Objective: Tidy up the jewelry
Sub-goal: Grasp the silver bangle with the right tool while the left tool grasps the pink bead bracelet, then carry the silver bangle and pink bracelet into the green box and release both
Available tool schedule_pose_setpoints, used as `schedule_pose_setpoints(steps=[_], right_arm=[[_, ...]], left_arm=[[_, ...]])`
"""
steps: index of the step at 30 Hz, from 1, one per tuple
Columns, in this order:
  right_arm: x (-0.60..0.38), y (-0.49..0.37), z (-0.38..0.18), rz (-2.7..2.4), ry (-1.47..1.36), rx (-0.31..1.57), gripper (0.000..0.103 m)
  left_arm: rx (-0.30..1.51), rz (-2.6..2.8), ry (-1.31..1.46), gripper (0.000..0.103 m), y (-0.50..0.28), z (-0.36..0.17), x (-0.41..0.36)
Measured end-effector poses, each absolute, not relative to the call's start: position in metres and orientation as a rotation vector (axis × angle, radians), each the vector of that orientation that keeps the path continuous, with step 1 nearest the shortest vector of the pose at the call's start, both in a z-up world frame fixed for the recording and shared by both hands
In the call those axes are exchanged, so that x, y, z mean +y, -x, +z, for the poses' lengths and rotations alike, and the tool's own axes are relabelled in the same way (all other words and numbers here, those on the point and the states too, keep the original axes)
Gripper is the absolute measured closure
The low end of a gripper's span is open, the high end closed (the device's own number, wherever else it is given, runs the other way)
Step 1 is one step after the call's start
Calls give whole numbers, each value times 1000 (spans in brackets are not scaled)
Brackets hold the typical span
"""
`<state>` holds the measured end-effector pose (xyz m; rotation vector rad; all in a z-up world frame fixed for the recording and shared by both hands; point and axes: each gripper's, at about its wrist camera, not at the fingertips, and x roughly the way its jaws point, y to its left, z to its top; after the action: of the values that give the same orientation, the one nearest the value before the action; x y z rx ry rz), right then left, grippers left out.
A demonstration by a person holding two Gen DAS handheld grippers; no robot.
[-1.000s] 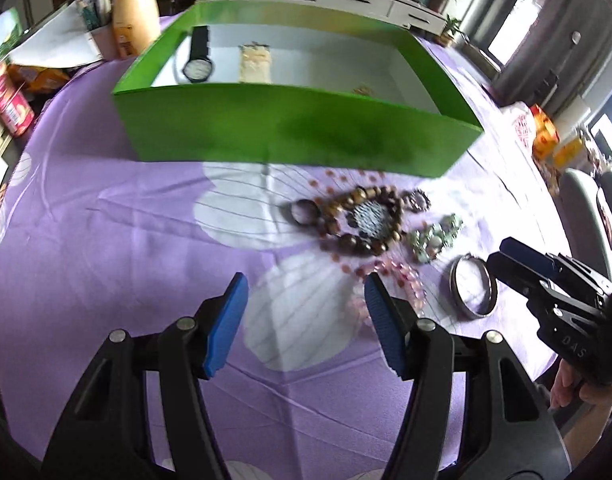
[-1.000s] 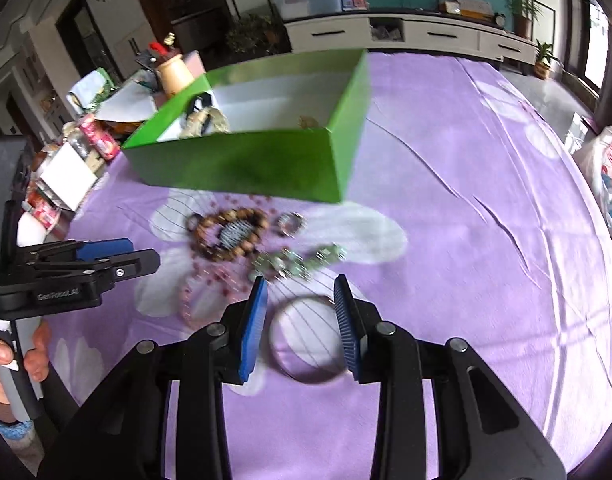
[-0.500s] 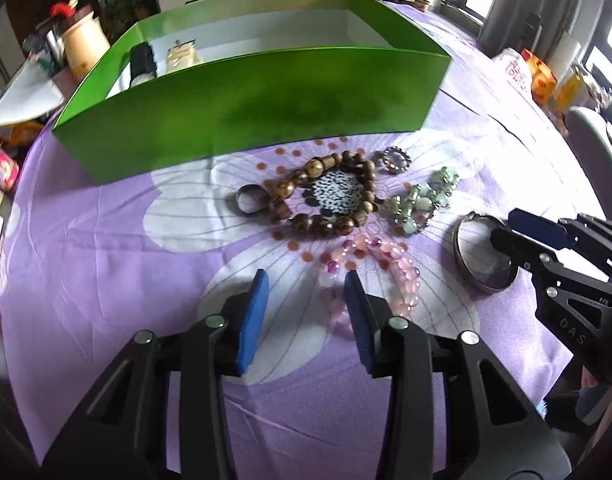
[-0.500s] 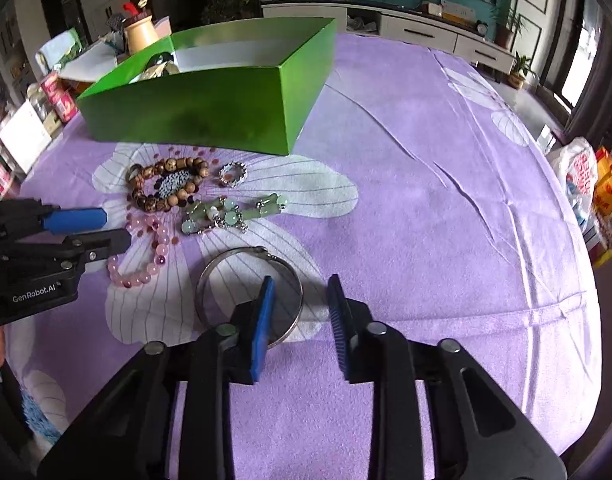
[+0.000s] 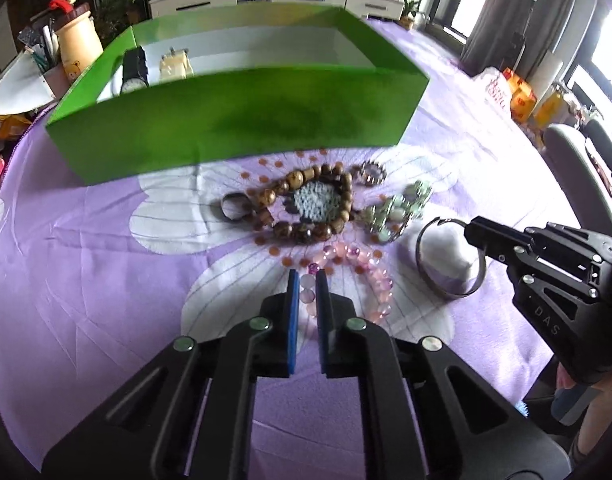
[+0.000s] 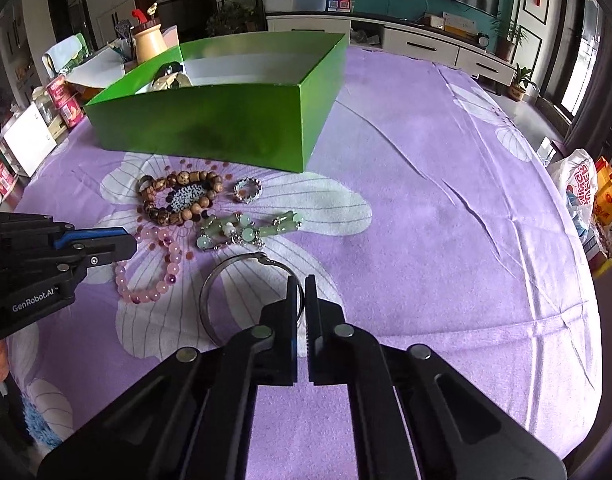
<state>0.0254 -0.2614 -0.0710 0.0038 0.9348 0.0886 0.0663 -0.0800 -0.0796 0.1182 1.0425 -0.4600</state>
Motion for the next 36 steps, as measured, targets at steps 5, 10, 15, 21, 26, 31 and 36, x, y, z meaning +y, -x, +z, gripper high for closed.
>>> schedule_pose_setpoints(steps=[5,10,15,21,26,31,36], right_arm=[[-256,-21,-56,100,-5,890,100],[-250,-17,-40,104,12,844,100],[-246,-18,-24,99,21,803,100],[-242,-23,-8,109,36,760,100],[-237,-33,1,121,45,731,100],[-232,-48,13,128,59,697,100],[-233,-69,24,134,44,669,100]], left_arm=[[998,-469,-80,96,-62,-58,-71],[945,-464,-43,96,-57,-33,-61],[914,-450,-3,96,-61,-16,-49],[885,-435,27,96,-73,3,-34],[873,-442,48,96,-87,15,-30],[852,-440,68,96,-108,31,-28],[841,-435,82,96,-140,46,-34]])
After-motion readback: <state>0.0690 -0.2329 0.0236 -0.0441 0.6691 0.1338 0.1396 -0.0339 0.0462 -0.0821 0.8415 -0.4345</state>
